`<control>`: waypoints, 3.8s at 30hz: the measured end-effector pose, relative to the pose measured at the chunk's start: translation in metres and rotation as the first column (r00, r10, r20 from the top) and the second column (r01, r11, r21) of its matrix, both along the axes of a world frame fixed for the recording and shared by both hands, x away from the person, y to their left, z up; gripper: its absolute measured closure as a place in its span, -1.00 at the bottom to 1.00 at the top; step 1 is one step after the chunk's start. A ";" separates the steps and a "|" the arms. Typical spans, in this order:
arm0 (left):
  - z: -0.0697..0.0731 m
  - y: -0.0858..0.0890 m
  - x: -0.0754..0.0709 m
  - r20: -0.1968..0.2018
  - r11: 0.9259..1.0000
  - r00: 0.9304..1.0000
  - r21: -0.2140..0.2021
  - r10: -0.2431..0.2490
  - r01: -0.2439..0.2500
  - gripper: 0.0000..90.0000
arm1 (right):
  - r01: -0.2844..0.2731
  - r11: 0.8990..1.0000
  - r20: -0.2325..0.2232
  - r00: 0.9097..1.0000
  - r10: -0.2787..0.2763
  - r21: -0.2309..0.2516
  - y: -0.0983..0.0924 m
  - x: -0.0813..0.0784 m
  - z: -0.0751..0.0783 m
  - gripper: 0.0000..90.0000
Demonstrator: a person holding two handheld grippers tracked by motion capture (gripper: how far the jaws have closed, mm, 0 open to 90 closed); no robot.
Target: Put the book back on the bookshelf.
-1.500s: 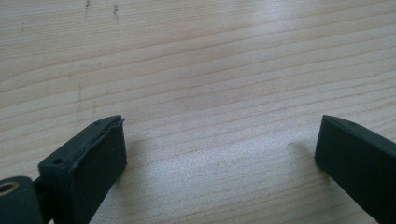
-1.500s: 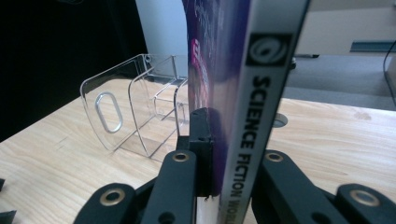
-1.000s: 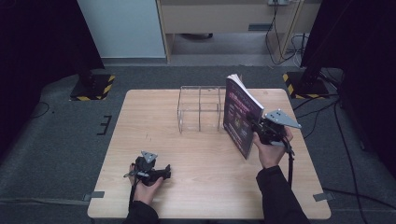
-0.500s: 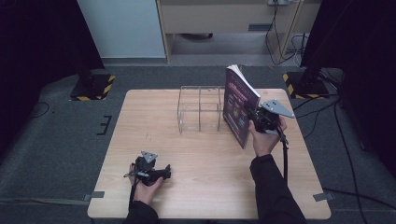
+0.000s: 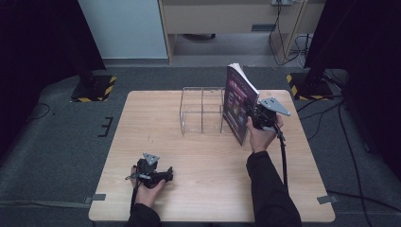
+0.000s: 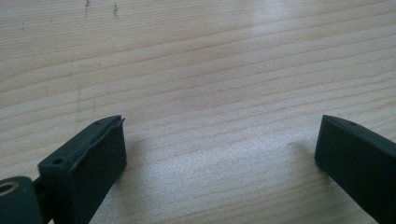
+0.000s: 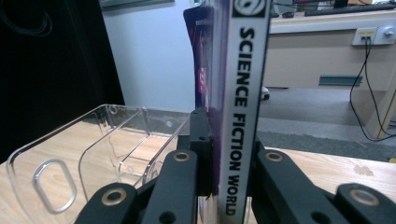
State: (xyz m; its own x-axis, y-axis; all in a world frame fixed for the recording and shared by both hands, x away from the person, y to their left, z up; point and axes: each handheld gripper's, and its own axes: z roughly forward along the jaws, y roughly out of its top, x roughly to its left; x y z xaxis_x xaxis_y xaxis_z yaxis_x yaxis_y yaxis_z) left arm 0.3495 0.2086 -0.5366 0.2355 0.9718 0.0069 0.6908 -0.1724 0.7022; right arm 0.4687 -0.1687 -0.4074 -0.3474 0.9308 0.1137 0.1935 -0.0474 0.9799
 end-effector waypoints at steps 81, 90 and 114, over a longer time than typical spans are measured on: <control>0.000 0.000 0.000 -0.001 1.000 1.000 0.000 -0.001 0.001 -0.97 | 0.074 0.994 -0.035 0.996 -0.077 -0.077 -0.004 -0.019 0.000 0.17; 0.000 0.000 0.000 -0.001 1.000 1.000 0.001 -0.001 0.001 -0.97 | 0.073 0.995 -0.057 0.995 -0.077 -0.070 -0.011 -0.019 -0.001 0.68; 0.000 0.000 0.000 0.000 1.000 1.000 0.001 -0.001 0.001 -0.97 | 0.137 0.987 0.033 0.990 -0.135 -0.082 0.007 -0.021 0.010 0.84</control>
State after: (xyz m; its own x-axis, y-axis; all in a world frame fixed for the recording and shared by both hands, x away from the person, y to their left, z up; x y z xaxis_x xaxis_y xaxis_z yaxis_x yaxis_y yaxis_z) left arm 0.3495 0.2086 -0.5366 0.2361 0.9717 0.0077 0.6905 -0.1734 0.7022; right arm 0.4478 -0.1617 -0.3978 -0.2188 0.9754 0.0257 0.1637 0.0108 0.9865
